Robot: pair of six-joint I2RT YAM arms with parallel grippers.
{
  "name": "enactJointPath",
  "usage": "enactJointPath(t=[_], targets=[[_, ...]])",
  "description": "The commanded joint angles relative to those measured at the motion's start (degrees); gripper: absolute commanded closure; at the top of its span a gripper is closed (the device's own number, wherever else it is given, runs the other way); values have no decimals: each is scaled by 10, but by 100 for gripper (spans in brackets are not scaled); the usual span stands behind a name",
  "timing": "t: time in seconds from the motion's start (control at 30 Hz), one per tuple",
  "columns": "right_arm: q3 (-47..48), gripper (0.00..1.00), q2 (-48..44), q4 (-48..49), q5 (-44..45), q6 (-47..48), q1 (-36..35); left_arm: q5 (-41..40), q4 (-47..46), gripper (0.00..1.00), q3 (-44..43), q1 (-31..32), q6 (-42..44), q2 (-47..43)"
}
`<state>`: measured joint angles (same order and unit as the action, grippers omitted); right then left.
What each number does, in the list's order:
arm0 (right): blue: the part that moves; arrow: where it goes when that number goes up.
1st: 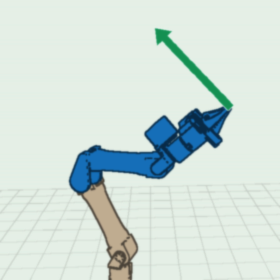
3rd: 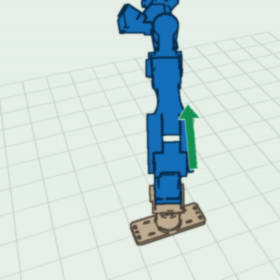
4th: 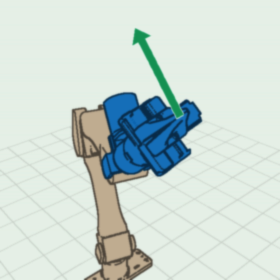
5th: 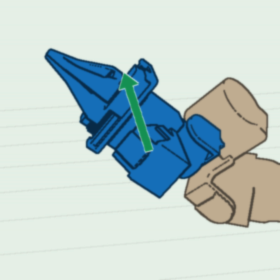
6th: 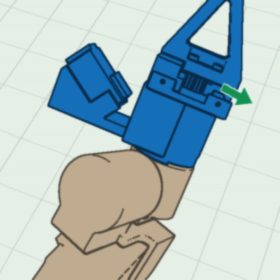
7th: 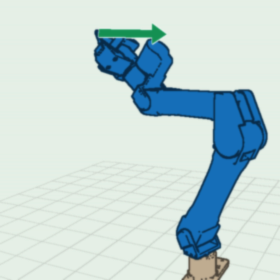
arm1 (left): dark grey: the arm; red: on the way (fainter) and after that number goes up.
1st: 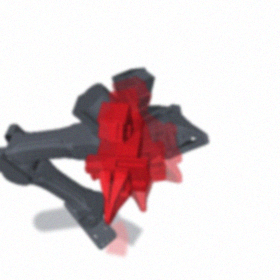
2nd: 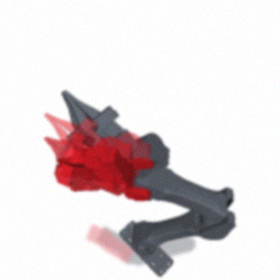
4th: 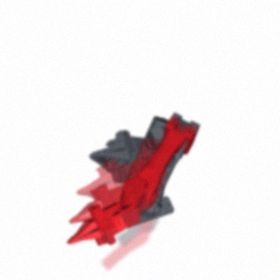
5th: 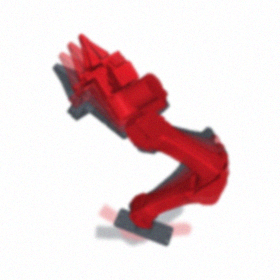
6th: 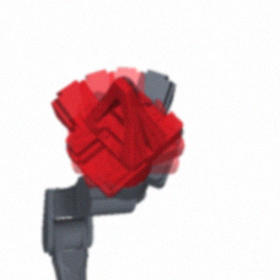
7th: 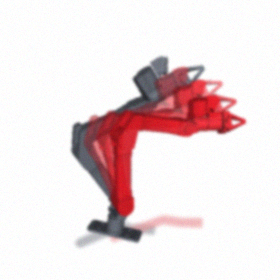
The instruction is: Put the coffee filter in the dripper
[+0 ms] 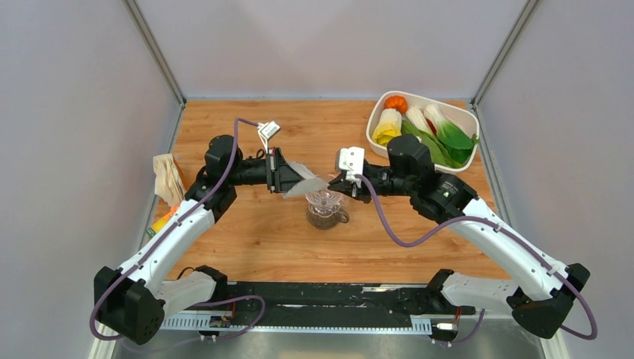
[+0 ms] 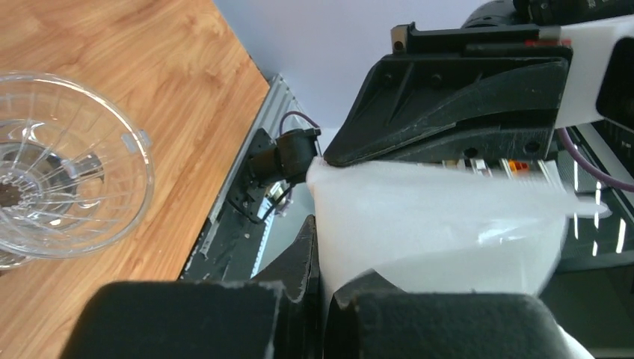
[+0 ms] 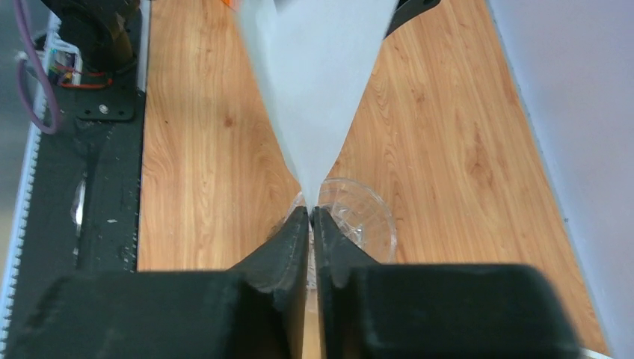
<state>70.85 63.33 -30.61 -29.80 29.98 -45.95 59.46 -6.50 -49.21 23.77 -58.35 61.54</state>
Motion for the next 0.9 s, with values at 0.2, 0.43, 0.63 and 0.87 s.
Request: enactJointPath(t=[0.2, 0.43, 0.63, 0.87], targets=[[79, 9, 9, 40, 35, -230, 77, -302, 284, 100, -189, -4, 332, -6], [157, 3, 22, 112, 133, -341, 93, -541, 339, 100, -282, 55, 470, 25], [170, 0, 48, 153, 161, -351, 69, -673, 336, 100, -336, 123, 505, 52], [175, 0, 75, 173, 249, -275, 10, -688, 331, 100, -358, 145, 488, 73]])
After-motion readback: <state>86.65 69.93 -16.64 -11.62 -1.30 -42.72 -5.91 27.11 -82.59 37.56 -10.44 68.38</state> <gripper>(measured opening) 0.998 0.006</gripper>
